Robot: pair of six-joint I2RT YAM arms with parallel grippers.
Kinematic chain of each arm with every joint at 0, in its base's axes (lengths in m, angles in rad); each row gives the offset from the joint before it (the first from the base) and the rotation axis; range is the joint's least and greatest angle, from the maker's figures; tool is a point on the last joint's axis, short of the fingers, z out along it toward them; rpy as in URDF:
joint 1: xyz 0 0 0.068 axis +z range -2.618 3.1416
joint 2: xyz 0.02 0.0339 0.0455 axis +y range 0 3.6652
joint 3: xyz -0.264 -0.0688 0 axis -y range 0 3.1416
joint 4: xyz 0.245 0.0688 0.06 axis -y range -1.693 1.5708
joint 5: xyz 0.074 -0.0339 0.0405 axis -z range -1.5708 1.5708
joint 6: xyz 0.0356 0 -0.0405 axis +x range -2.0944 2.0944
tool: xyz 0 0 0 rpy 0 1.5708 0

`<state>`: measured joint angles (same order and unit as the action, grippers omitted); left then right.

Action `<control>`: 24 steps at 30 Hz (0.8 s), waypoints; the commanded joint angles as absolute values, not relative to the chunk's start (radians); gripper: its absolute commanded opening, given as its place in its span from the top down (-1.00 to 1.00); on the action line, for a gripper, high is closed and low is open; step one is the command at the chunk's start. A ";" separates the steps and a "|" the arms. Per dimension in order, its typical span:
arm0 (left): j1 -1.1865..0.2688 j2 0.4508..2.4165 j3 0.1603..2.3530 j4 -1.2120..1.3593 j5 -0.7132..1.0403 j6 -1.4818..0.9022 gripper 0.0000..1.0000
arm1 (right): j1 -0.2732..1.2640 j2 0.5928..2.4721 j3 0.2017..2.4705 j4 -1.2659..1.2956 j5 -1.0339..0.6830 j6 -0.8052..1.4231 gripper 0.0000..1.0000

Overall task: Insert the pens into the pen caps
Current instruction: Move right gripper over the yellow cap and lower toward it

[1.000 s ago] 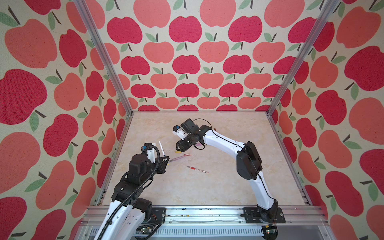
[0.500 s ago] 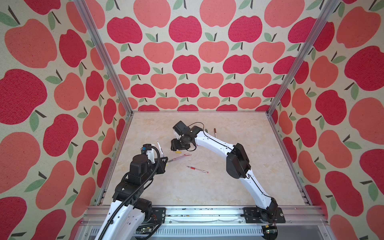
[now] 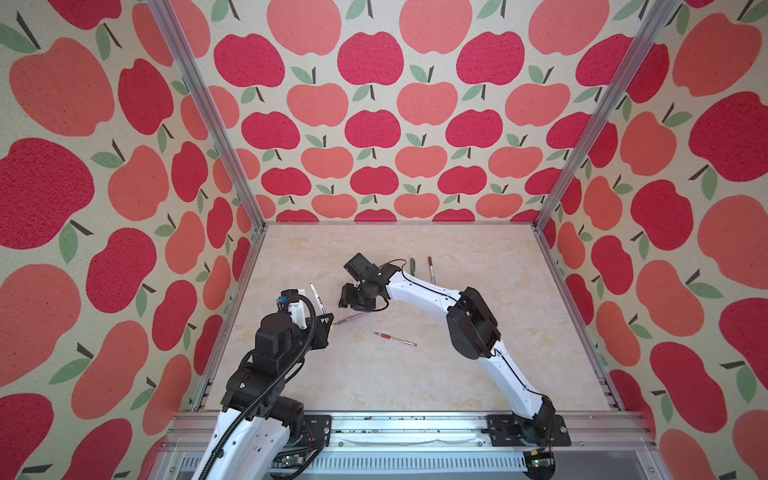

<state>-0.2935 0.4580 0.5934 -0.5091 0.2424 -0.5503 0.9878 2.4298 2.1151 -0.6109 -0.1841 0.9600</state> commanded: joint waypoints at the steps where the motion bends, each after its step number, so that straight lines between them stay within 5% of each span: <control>1: -0.288 0.455 0.602 -0.527 0.228 -0.535 1.00 | 0.969 2.462 2.120 -0.587 -0.196 0.985 -0.16; 24: -0.285 0.465 0.609 -0.528 0.227 -0.523 1.00 | 0.931 2.521 2.231 -0.665 -0.141 0.840 -0.16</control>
<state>-0.2901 0.4675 0.5934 -0.5171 0.2420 -0.5468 0.9401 2.4935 2.1876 -0.6041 -0.1856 0.9165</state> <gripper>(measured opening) 0.128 0.579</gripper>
